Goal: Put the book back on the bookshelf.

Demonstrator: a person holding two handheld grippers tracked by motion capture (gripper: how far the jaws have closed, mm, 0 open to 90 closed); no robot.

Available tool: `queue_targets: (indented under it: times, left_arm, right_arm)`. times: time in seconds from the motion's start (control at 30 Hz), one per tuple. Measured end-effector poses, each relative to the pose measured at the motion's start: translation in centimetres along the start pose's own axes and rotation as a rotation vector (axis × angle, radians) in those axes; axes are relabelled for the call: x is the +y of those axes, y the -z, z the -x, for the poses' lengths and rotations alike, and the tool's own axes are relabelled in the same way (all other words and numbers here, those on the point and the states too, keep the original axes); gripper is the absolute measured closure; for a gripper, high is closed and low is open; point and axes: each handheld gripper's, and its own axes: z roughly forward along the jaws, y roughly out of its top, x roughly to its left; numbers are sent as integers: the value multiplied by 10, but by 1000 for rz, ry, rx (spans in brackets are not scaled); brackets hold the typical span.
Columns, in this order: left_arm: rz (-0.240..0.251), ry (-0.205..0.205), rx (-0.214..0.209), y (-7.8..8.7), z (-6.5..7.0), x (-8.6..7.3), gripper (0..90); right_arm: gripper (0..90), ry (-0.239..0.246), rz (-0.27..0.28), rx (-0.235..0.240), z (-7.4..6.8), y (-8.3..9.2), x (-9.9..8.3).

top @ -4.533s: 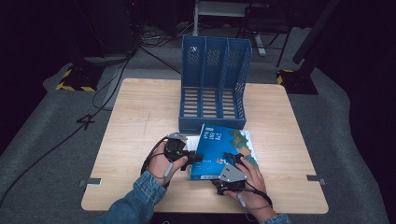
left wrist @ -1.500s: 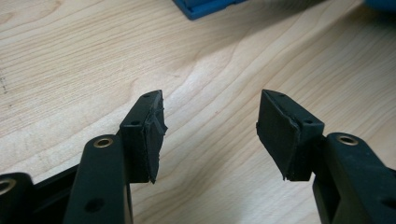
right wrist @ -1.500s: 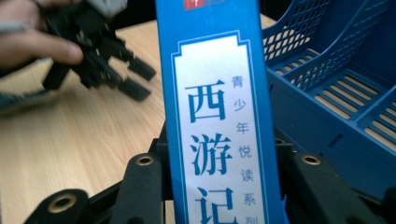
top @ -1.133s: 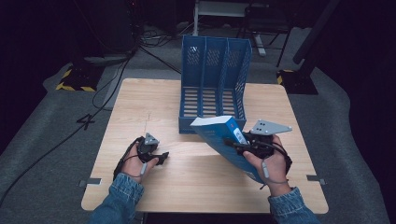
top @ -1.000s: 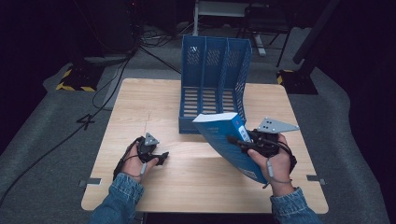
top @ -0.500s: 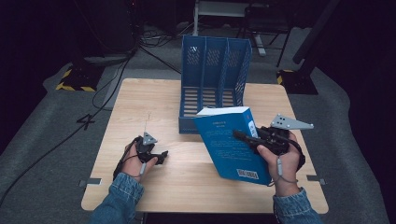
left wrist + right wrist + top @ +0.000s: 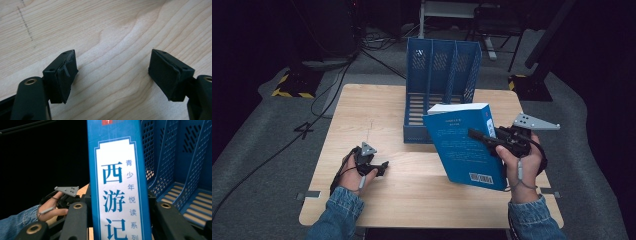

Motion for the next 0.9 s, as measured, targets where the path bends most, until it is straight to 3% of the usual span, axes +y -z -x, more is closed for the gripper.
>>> queue_targets:
  times: [0.17,0.9]
  left_arm:
    - [-1,12,10,4,-2,-4,234]
    - [-7,22,18,4,-3,-4,216]
  right_arm:
    - [620,24,5,-28,4,-3,15]
    - [619,-2,55,-71,43,-28,74]
